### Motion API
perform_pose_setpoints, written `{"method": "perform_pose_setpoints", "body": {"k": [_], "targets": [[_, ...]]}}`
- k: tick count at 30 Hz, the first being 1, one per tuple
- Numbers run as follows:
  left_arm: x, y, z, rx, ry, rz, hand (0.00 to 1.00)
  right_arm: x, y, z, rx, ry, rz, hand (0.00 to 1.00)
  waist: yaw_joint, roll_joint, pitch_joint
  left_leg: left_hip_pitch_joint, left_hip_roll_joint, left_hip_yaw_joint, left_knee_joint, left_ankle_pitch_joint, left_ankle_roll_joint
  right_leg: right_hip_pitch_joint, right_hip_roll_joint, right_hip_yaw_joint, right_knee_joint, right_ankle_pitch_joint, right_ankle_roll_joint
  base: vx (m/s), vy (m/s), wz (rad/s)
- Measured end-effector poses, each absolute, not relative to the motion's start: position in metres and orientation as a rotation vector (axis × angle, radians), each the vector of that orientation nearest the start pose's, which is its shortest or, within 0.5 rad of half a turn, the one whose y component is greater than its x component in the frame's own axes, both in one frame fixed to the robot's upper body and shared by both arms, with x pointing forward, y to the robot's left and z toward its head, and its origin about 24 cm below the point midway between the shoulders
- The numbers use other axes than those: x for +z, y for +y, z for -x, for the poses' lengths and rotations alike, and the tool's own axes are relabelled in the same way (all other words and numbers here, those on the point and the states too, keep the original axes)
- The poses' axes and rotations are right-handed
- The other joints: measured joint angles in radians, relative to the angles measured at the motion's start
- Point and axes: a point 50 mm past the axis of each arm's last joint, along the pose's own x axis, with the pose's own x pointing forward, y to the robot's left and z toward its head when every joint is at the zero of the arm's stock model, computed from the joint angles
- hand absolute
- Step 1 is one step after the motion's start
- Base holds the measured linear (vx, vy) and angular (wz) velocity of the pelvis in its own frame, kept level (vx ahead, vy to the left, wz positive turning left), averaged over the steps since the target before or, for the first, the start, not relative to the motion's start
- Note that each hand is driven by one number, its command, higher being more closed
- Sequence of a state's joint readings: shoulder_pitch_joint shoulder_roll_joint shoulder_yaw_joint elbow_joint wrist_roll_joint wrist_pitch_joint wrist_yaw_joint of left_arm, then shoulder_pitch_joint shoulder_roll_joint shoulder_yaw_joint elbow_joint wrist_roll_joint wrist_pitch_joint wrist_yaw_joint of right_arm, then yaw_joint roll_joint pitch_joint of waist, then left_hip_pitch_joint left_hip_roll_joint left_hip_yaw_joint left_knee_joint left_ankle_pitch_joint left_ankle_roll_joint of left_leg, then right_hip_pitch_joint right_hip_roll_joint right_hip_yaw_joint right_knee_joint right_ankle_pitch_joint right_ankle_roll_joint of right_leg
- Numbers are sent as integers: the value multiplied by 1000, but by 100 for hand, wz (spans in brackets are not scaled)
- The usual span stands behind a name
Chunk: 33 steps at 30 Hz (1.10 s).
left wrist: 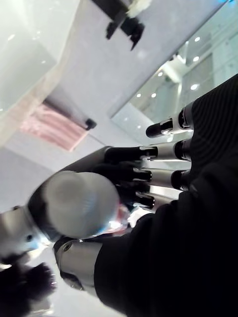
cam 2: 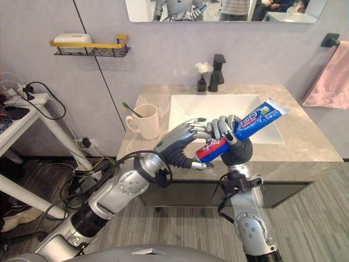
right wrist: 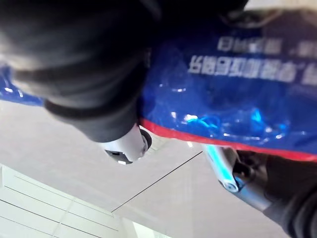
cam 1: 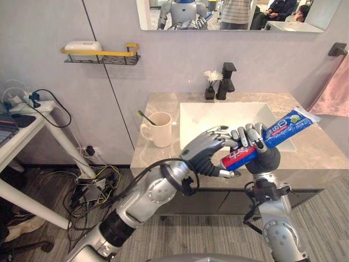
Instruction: Organize washtable
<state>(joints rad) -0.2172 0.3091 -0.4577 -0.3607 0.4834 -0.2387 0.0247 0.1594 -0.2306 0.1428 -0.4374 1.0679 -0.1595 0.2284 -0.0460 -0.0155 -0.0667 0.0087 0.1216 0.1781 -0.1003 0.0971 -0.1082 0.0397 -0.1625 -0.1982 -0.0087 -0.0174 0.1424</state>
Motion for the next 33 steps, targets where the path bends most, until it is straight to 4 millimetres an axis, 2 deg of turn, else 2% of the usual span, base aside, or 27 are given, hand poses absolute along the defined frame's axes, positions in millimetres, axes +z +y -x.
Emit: {"method": "perform_pose_setpoints", "body": {"k": [1, 3, 5, 8, 12, 17, 18, 19, 22, 24, 27, 29, 31, 33], "targets": [[168, 69, -225, -415, -868, -661, 0, 117, -155, -209, 398, -384, -857, 100, 1, 0, 0, 0, 0, -3, 0, 0, 0, 1, 0, -3, 0, 0, 0, -8, -10, 15], [193, 103, -222, -198, -944, -665, 0, 101, -168, -207, 302, -323, -835, 100, 6, 0, 0, -2, 0, -18, -4, 1, 0, 10, 0, -18, 0, -6, -4, -10, -9, 19], [199, 119, -215, -107, -963, -668, 0, 100, -172, -206, 277, -318, -802, 100, 6, 0, 0, -2, -1, -27, -4, 1, 0, 16, 0, -29, 0, -12, -4, 3, -9, 15], [192, 130, -204, -55, -922, -665, 0, 103, -176, -206, 270, -337, -792, 100, 22, 0, 0, -4, -1, -36, -4, 1, -1, 21, 0, -38, 0, -13, -4, 11, -13, 11], [181, 168, -193, 124, -808, -703, 0, 109, -189, -208, 227, -382, -724, 100, 31, -1, 0, -21, -4, -80, -4, 5, -4, 33, 0, -85, -1, -22, -3, 8, -16, 30], [168, 202, -177, 333, -685, -639, 0, 122, -203, -222, 191, -452, -654, 100, 59, -12, 9, -40, -14, -137, -4, 15, -3, 53, -3, -145, -1, -33, -2, 8, -10, 34], [166, 204, -176, 343, -675, -639, 0, 122, -204, -223, 185, -452, -653, 100, 60, -12, 9, -41, -15, -140, -4, 15, -2, 54, -4, -147, 0, -34, -2, 4, -6, 30], [160, 209, -175, 367, -638, -638, 0, 123, -206, -227, 174, -454, -648, 100, 65, -16, 11, -41, -16, -148, -4, 16, -2, 58, -4, -154, 2, -37, -2, -4, -7, 27], [126, 225, -179, 410, -446, -589, 0, 131, -217, -240, 141, -471, -574, 100, 85, -19, 15, -67, -22, -188, -4, 27, -1, 61, -4, -200, 1, -43, 1, -8, -6, 43], [92, 236, -179, 418, -263, -555, 0, 142, -222, -255, 134, -493, -509, 100, 95, -19, 19, -85, -27, -212, -4, 34, -1, 60, -5, -227, 0, -43, 1, -1, 0, 37], [60, 240, -176, 407, -104, -526, 0, 160, -224, -265, 144, -538, -469, 100, 114, -28, 26, -104, -31, -223, -4, 42, 0, 55, -6, -241, 1, -43, 2, 27, -1, 18], [39, 242, -173, 392, -7, -513, 0, 172, -225, -276, 142, -561, -393, 100, 117, -36, 32, -109, -33, -233, -4, 43, 0, 55, -7, -252, 1, -43, 2, 15, -4, 14], [5, 238, -165, 353, 146, -483, 0, 192, -231, -289, 131, -594, -327, 100, 127, -43, 36, -115, -38, -237, -4, 43, 0, 50, -11, -255, 1, -44, 3, 12, 8, 6], [-16, 232, -160, 330, 233, -447, 0, 206, -233, -292, 130, -631, -294, 100, 135, -44, 37, -125, -42, -240, -4, 46, 3, 44, -14, -259, 1, -44, 3, 19, 16, 5]]}}
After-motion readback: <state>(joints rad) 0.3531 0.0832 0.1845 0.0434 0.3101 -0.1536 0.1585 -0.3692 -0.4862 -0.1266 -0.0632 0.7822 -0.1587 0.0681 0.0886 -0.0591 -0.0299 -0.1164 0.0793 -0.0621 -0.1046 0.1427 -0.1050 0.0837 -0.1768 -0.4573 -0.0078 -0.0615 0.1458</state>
